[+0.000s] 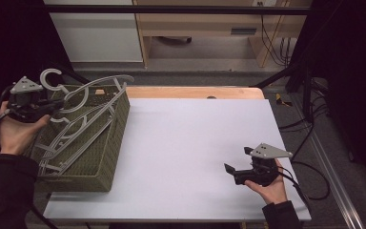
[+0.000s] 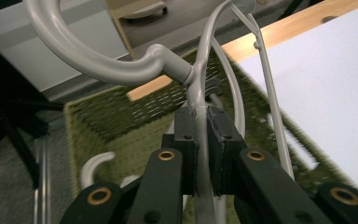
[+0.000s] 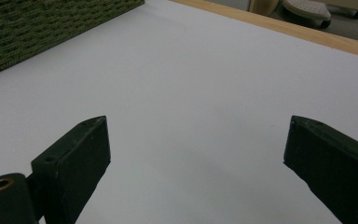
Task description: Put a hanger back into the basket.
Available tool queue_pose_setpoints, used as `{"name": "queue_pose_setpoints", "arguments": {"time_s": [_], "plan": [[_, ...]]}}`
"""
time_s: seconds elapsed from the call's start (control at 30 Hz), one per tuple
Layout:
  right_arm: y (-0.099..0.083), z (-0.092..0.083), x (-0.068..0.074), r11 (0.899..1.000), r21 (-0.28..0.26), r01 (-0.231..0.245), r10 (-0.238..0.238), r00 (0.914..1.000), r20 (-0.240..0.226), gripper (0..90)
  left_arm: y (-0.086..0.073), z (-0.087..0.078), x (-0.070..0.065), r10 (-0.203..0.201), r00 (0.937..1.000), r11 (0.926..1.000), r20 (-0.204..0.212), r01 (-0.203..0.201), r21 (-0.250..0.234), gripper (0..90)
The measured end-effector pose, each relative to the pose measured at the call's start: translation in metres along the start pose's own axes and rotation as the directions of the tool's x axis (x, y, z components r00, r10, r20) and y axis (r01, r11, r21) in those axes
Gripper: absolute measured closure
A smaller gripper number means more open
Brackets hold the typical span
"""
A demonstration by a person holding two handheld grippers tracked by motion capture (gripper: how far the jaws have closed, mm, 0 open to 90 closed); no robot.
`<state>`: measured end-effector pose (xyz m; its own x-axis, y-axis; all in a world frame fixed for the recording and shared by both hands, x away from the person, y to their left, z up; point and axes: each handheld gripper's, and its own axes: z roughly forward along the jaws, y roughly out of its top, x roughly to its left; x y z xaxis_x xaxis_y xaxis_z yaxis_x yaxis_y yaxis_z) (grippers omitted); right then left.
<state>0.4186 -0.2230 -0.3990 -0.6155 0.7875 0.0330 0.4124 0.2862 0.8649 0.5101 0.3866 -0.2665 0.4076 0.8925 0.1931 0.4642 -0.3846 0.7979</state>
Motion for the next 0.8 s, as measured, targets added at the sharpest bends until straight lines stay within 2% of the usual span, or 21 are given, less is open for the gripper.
{"name": "queue_pose_setpoints", "arguments": {"time_s": [0.2, 0.33, 0.5, 0.67, 0.77, 0.8], "plan": [[-0.001, 0.002, 0.001, 1.0, 0.01, -0.001, 0.001, 1.0, 0.001, 7.4, -0.022, 0.002, 0.027, -0.03, 0.9995, 0.9995, -0.013, 0.03, 0.009, 83.2], [-0.001, 0.004, 0.001, 1.0, 0.011, 0.003, -0.003, 1.0, 0.001, 7.4, -0.033, 0.005, 0.036, -0.042, 0.9991, 0.999, -0.006, 0.043, 0.016, 83.2], [-0.001, 0.005, 0.001, 1.0, 0.016, 0.003, -0.003, 1.0, 0.003, 7.4, -0.042, 0.016, 0.036, -0.043, 0.9991, 0.9988, 0.005, 0.043, 0.024, 83.2], [-0.001, 0.005, 0.001, 1.0, 0.019, 0.004, -0.004, 1.0, 0.004, 7.5, -0.054, 0.04, 0.028, -0.051, 0.9987, 0.9985, 0.0, 0.051, 0.02, 83.2], [-0.001, 0.005, 0.001, 1.0, 0.018, 0.005, -0.005, 1.0, 0.005, 7.5, -0.06, 0.048, 0.027, -0.07, 0.9975, 0.9973, -0.001, 0.07, 0.019, 83.2], [-0.001, 0.005, 0.001, 1.0, 0.018, 0.005, -0.005, 1.0, 0.004, 7.5, -0.063, 0.048, 0.028, -0.09, 0.9959, 0.9958, 0.001, 0.09, 0.015, 83.2]]}}
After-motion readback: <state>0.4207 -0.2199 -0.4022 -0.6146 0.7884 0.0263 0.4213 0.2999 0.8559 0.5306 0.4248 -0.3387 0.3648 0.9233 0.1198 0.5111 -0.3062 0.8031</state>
